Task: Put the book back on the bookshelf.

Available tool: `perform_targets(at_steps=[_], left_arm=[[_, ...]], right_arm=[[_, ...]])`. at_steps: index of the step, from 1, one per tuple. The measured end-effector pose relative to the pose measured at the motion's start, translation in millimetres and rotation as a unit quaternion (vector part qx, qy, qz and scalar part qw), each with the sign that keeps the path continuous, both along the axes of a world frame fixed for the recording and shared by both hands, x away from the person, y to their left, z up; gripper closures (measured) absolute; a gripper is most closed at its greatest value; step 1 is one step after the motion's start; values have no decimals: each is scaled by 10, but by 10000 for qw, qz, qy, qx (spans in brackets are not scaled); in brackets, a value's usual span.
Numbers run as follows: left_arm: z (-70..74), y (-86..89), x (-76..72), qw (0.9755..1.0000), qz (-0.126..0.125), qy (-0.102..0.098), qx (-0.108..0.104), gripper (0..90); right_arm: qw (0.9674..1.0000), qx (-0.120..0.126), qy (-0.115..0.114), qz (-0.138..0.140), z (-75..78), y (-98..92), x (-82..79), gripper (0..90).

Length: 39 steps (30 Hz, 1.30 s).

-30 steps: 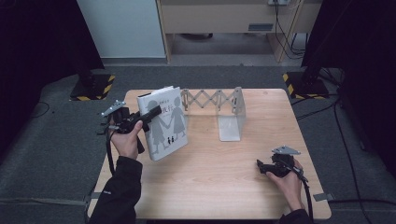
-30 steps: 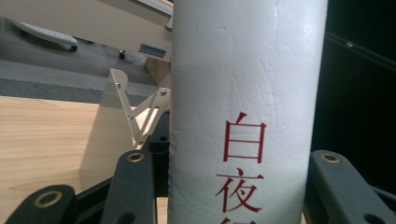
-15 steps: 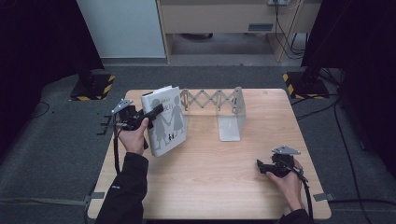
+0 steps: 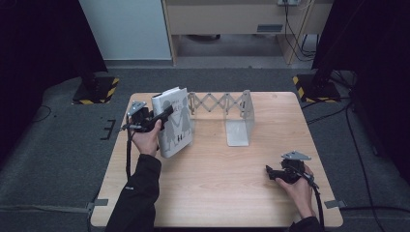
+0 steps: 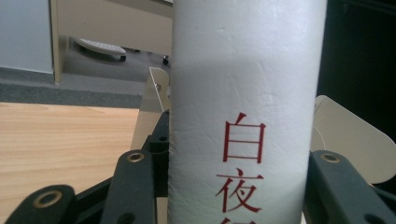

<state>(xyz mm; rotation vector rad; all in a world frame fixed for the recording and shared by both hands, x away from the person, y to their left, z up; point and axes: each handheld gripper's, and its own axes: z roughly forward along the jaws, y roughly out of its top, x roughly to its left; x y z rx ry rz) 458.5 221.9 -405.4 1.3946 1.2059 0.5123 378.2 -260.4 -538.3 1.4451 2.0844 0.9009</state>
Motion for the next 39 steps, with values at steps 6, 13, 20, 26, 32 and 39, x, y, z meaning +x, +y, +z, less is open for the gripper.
perform_targets(at_steps=[6,13,20,26,32,39], left_arm=[[-19,-108,41,9998,67,-79,164,527],[-84,-185,60,9995,81,-103,271,526],[-93,-181,-3,9988,-60,-138,472,521],[-141,-134,-185,9977,-133,-186,639,518],[-259,-59,-457,9970,-165,-193,730,518],[-305,-56,-580,9961,-181,-138,852,516]], right_arm=[[10000,1,0,-1,0,0,0,123],[10000,-1,12,9,1,0,0,122],[10000,-2,14,12,1,0,0,120],[10000,-3,13,13,1,0,0,120],[10000,-1,13,8,1,1,0,119],[10000,5,12,-4,1,3,0,119]])
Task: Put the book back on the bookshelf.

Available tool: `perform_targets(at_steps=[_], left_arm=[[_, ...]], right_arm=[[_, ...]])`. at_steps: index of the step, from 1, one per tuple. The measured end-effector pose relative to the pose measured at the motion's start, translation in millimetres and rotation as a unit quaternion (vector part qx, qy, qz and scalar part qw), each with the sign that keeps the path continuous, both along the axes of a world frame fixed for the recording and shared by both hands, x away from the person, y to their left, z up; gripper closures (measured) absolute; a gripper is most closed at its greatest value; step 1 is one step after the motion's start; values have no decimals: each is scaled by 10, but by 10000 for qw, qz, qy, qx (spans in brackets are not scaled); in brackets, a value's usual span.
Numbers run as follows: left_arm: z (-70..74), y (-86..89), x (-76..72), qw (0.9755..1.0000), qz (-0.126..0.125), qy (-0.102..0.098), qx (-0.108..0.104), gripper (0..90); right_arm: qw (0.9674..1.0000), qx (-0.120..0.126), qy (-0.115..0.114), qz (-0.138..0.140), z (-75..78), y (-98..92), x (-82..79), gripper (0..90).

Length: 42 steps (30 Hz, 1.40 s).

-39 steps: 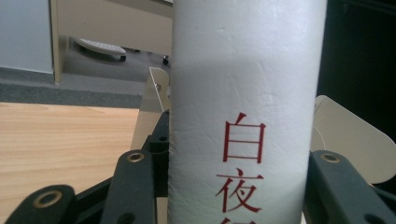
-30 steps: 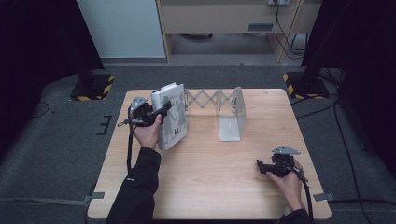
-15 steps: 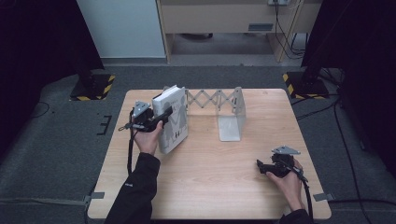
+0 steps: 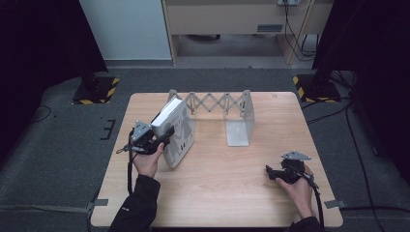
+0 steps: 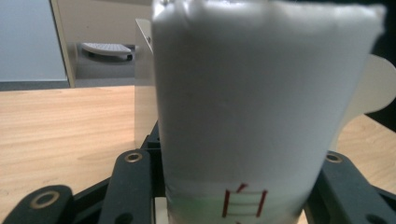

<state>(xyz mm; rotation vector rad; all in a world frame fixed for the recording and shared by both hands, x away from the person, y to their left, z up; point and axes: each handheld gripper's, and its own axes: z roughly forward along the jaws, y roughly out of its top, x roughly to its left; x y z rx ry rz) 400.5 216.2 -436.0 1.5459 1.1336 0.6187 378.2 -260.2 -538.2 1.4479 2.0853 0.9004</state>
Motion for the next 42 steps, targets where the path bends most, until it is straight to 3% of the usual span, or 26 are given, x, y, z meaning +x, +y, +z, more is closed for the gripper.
perform_targets(at_steps=[12,21,35,42], left_arm=[[-29,-111,-88,9996,106,21,259,516],[-67,-191,-11,9983,351,-228,406,517],[-106,-259,216,9973,584,-345,287,515],[-126,-275,248,9976,555,-353,225,506]], right_arm=[[10000,-1,-8,-4,-1,0,0,119],[10000,-2,1,3,0,-1,0,119],[10000,-4,-2,8,-2,0,3,115],[10000,-3,0,6,-2,1,4,114]])
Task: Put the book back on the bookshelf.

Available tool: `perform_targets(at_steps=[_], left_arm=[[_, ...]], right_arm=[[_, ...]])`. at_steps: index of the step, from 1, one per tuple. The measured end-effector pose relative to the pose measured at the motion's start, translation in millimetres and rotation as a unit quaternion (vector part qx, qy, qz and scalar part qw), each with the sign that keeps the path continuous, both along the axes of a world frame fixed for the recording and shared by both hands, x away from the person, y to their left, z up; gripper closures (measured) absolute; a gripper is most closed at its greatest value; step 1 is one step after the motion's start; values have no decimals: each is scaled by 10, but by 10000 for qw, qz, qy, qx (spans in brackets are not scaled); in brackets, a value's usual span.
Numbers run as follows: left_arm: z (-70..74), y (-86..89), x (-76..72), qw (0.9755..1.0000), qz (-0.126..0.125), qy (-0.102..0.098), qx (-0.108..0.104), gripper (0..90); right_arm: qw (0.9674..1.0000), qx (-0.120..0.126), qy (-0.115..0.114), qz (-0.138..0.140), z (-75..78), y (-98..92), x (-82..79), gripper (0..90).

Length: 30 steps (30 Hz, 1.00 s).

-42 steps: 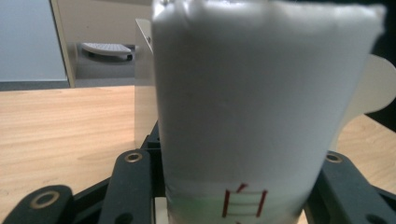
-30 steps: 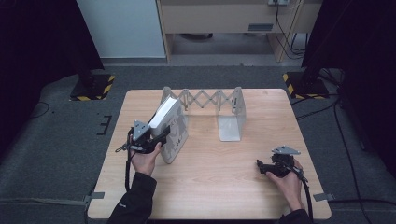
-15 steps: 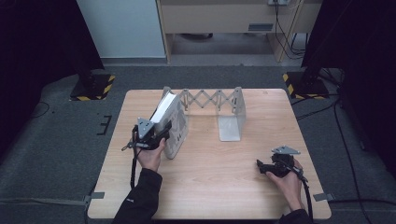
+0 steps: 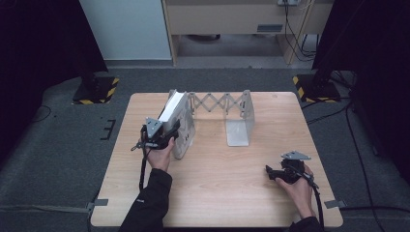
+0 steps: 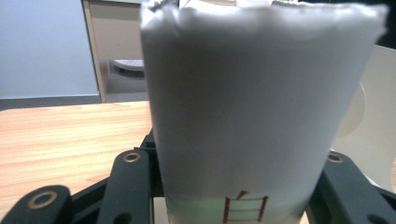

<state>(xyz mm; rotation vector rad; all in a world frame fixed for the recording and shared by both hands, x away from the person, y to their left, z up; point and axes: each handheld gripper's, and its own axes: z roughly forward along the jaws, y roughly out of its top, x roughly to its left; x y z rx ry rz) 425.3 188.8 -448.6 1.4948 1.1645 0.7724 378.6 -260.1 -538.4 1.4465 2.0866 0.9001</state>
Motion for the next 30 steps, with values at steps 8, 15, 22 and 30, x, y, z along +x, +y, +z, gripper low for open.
perform_targets(at_steps=[8,15,22,30], left_arm=[[-79,54,-79,9993,-292,227,-35,455],[-222,86,-198,9983,-339,446,-139,467],[-253,46,-190,9984,-252,480,-130,481],[-248,-18,-190,9994,108,320,108,518]], right_arm=[[10000,-2,-1,0,0,0,0,114],[10000,-2,0,1,0,0,0,114],[10000,-2,0,0,0,1,0,114],[10000,-2,7,-10,0,4,-1,112]])
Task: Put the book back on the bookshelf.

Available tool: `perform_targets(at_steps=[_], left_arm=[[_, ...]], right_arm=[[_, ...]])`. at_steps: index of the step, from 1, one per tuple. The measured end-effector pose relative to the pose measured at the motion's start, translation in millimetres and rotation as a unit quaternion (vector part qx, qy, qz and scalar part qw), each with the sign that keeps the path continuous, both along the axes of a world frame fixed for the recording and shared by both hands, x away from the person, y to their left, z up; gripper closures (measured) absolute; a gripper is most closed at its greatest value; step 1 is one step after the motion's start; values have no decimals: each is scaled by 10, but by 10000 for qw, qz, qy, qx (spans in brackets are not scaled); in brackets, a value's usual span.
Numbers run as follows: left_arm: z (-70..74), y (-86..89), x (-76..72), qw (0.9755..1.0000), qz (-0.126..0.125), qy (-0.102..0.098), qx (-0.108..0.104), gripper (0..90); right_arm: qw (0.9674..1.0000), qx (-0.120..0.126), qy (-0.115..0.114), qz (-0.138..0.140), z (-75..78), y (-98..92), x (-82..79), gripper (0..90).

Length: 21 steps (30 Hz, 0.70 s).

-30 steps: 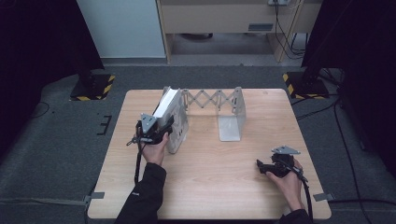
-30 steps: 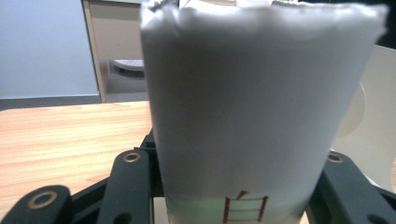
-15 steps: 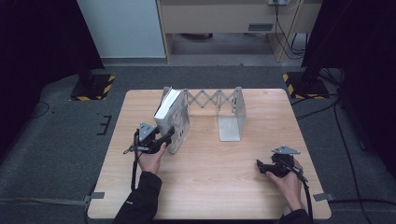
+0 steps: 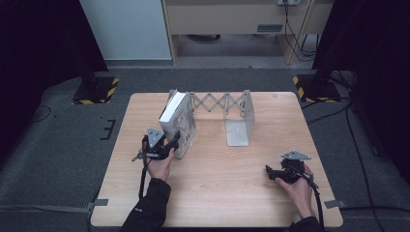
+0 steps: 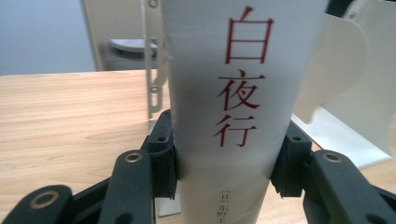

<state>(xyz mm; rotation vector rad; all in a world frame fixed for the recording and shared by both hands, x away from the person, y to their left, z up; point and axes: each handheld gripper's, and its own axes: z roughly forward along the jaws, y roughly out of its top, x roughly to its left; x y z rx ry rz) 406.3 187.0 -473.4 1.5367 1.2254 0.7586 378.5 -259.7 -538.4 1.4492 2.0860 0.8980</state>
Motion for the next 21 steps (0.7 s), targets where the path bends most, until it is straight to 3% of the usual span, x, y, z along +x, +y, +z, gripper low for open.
perform_targets(at_steps=[5,10,14,21], left_arm=[[-6,-24,59,9999,115,-31,-16,519],[-34,-32,141,9997,149,-88,-173,514],[-66,21,153,9987,-174,-50,-483,467],[-73,73,23,9974,-578,96,-409,427]], right_arm=[[10000,-1,-1,2,0,0,1,112],[10000,-4,-3,3,-1,0,2,110],[10000,-6,-2,1,-1,1,2,110],[10000,-6,-3,1,-1,1,2,110]])
